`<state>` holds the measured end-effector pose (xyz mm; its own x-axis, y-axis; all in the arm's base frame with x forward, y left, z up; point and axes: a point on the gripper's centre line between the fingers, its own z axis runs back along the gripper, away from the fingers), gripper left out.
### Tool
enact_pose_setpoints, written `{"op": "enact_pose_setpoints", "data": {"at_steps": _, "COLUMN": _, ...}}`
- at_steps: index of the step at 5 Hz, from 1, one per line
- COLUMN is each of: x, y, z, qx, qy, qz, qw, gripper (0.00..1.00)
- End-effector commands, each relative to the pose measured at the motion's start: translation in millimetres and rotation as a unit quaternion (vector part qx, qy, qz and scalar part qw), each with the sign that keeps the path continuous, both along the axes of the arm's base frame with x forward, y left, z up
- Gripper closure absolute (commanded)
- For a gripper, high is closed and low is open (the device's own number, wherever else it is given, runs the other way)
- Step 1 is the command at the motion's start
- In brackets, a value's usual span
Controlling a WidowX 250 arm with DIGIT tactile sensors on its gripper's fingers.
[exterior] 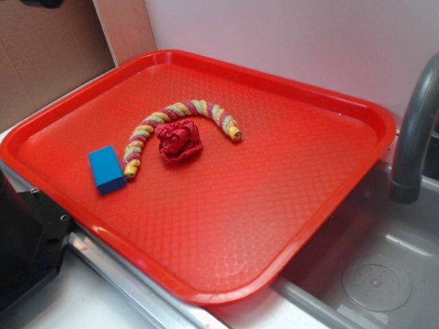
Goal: Grab the multicolored rope.
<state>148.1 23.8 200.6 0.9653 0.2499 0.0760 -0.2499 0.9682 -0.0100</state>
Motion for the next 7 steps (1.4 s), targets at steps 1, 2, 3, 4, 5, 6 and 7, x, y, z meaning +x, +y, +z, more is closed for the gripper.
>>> {"op": "enact_pose_setpoints", "data": {"at_steps": 1, "x": 34, "y": 38, "z": -37, "qx": 0.040, "qy": -0.039, "qz": 0.112, "qw": 0.992, "gripper": 0.00}}
{"op": "enact_pose_setpoints", "data": {"at_steps": 2, "x": 50, "y": 40, "z": -62, "qx": 0.063, "qy": -0.045, "qz": 0.144, "qw": 0.987, "gripper": 0.00}}
{"op": "enact_pose_setpoints", "data": {"at_steps": 3, "x": 70, "y": 32, "z": -96, "qx": 0.075, "qy": -0.081, "qz": 0.134, "qw": 0.985, "gripper": 0.00}}
{"op": "enact_pose_setpoints", "data": {"at_steps": 4, "x": 81, "y": 33, "z": -120, "qx": 0.065, "qy": -0.076, "qz": 0.122, "qw": 0.988, "gripper": 0.00}}
{"op": "enact_pose_setpoints", "data": {"at_steps": 5, "x": 93, "y": 32, "z": -151, "qx": 0.042, "qy": -0.066, "qz": 0.107, "qw": 0.991, "gripper": 0.00}}
{"op": "enact_pose_setpoints", "data": {"at_steps": 6, "x": 97, "y": 30, "z": -173, "qx": 0.023, "qy": -0.041, "qz": 0.089, "qw": 0.995, "gripper": 0.00}}
{"op": "enact_pose_setpoints", "data": {"at_steps": 7, "x": 96, "y": 23, "z": -187, "qx": -0.001, "qy": -0.029, "qz": 0.072, "qw": 0.997, "gripper": 0.14}}
